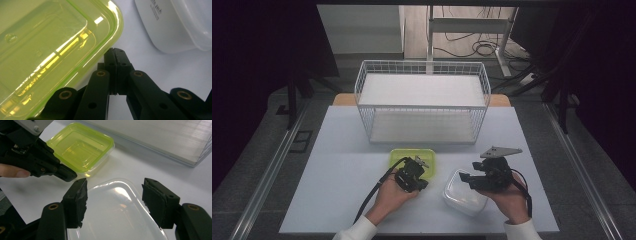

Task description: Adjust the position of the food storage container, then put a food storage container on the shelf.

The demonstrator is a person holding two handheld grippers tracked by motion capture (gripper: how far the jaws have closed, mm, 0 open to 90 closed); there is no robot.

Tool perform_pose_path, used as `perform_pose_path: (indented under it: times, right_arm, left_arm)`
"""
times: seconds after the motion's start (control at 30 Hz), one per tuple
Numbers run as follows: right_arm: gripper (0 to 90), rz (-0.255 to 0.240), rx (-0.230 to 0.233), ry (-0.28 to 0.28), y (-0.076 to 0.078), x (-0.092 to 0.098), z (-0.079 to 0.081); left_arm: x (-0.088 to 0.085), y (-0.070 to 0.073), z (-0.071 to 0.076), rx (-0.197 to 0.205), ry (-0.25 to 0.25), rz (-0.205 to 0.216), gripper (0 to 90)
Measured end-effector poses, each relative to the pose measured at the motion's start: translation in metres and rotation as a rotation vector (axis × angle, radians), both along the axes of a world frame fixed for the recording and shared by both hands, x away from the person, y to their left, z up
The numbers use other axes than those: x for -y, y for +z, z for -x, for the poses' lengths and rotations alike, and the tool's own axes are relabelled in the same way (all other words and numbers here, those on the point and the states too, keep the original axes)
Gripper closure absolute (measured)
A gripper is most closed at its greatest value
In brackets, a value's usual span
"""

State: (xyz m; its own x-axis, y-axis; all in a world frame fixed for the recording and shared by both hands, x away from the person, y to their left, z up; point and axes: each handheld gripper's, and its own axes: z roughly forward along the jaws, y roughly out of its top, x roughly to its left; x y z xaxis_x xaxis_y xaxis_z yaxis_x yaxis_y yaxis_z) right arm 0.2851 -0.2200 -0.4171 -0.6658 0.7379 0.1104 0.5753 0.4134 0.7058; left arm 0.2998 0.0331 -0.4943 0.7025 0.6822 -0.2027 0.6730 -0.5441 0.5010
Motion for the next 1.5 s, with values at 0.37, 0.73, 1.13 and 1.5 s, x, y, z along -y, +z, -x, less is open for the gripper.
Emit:
perform_pose_path:
  times: [0.37,0.73,1.13,1.5]
  right_arm:
    - [26.5,-0.05,-0.057,0.023,-0.001,-0.005,0.0]
    - [19.6,-0.069,-0.036,0.057,0.0,-0.017,0.0]
    - [19.7,-0.093,-0.025,0.07,-0.001,-0.022,-0.005]
    - [19.6,-0.103,-0.032,0.056,0.001,-0.025,-0.006]
  left_arm:
    - [-0.02,0.027,0.024,0.08,0.001,0.098,79.2]
    - [-0.097,0.056,0.039,0.123,0.173,0.183,31.6]
    - [-0.157,0.062,0.034,0.128,0.33,0.246,22.4]
    - [-0.167,0.061,0.029,0.12,0.356,0.279,20.1]
